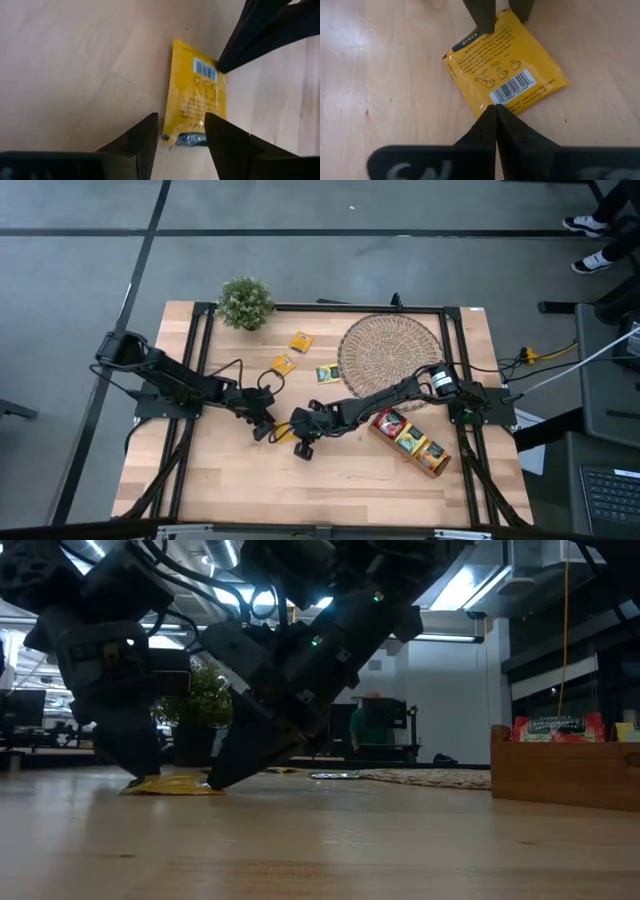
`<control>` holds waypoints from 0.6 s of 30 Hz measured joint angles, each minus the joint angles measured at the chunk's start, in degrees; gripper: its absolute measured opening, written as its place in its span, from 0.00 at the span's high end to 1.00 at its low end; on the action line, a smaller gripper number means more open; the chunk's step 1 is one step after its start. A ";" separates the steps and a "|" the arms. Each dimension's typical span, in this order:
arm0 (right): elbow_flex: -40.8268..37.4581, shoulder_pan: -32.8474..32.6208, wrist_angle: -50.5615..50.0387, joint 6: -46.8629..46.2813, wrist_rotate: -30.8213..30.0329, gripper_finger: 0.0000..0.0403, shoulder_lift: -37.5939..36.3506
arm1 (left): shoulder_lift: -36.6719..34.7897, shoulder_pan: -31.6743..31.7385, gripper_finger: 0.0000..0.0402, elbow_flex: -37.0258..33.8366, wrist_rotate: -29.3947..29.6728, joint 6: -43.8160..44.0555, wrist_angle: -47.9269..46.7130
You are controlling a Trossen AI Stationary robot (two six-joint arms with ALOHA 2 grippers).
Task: Pick & Place Tea
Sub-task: Put the bottom orange tea bag into the right slot of the wooden organizer
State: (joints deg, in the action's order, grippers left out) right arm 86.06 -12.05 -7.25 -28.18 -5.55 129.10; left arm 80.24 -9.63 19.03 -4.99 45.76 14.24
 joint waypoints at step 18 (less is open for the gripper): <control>-0.02 0.02 0.92 -1.46 -3.24 0.96 0.04 | 0.99 -0.05 0.96 -0.13 -2.49 -4.53 1.18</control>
State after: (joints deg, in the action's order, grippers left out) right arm 86.04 -12.04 -6.33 -29.64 -8.79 129.14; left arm 81.23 -9.68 18.90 -7.48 41.23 15.42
